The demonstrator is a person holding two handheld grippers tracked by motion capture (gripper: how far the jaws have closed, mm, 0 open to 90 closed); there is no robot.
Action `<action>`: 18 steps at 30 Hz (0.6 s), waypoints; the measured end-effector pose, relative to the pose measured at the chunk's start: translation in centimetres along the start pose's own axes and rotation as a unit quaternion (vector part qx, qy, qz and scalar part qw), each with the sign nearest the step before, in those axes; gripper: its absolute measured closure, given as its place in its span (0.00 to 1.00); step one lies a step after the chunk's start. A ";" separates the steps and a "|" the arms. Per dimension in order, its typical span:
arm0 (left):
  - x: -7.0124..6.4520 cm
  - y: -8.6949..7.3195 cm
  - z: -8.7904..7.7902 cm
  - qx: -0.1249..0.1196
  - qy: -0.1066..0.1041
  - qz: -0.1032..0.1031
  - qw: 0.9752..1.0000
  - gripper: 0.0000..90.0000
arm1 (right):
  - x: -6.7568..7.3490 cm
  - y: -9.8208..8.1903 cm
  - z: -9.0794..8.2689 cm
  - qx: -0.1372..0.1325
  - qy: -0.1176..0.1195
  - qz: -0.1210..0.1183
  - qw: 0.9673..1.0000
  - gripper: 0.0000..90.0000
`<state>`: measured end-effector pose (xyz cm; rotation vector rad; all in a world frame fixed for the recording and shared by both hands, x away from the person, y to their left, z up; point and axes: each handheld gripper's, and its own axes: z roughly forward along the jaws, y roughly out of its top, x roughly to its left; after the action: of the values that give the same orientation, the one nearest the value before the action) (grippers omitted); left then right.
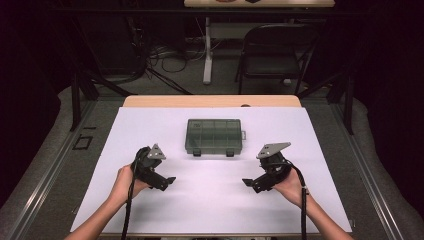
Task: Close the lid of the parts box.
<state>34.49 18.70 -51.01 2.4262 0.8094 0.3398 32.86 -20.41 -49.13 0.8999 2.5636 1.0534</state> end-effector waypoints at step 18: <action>-2.0 -4.4 -1.5 -0.026 0.016 -0.024 0.999 0.00 | 1.1 -3.8 -1.6 -0.018 -0.024 0.019 0.999 0.00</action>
<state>30.26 21.03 -52.45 2.3554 0.8611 0.3779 29.60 -22.79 -50.60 0.9562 2.4901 1.0711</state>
